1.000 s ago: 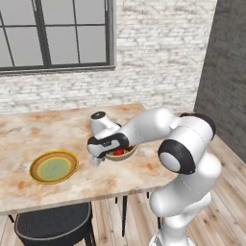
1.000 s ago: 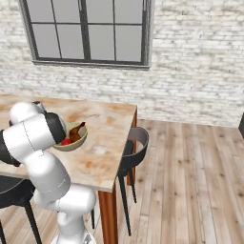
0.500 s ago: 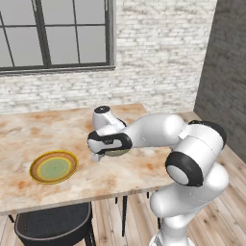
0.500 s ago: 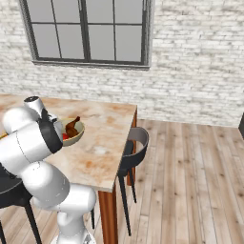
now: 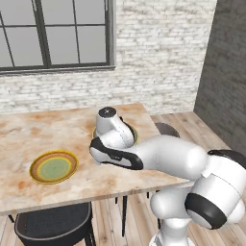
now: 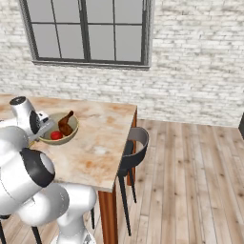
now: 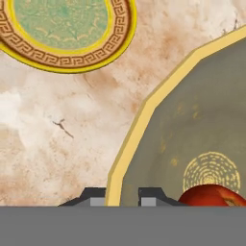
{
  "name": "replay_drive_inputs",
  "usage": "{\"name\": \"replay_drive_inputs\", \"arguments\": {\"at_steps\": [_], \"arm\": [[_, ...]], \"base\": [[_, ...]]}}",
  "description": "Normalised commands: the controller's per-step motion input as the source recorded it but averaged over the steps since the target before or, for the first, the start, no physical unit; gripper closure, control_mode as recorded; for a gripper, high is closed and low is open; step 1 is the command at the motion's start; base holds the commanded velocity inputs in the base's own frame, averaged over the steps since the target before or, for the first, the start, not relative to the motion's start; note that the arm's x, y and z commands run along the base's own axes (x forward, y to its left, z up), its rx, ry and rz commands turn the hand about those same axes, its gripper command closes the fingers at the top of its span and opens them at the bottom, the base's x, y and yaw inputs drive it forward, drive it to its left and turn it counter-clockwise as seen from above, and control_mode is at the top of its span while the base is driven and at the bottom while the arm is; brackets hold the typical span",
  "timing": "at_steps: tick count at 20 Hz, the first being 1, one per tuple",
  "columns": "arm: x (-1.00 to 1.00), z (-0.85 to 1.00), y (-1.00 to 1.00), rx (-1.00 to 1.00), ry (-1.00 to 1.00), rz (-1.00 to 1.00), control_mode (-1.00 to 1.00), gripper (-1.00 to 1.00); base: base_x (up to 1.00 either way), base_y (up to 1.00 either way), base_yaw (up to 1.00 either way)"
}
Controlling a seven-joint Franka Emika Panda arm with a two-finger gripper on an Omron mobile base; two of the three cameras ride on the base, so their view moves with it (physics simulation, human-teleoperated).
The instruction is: Pick the chicken drumstick and tomato from their plates and place them in the bowl. Then put the bowl in the fridge.
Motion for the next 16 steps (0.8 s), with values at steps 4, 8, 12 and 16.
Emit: {"name": "replay_drive_inputs", "arguments": {"at_steps": [4, 8, 12, 16], "arm": [[-0.33, 0.38, 0.00, 0.00, -0.02, 0.00, -1.00, 1.00], [-0.24, 0.32, 0.00, 0.00, 0.00, 0.00, -1.00, 1.00], [-0.10, 0.20, 0.00, 0.00, 0.04, 0.08, -1.00, 1.00], [-0.14, 0.13, -0.16, 0.00, -0.02, 0.45, -1.00, 1.00]], "base": [[0.00, 0.00, 0.00], [0.00, 0.00, 0.00], [0.00, 0.00, 0.00], [0.00, 0.00, 0.00]]}}
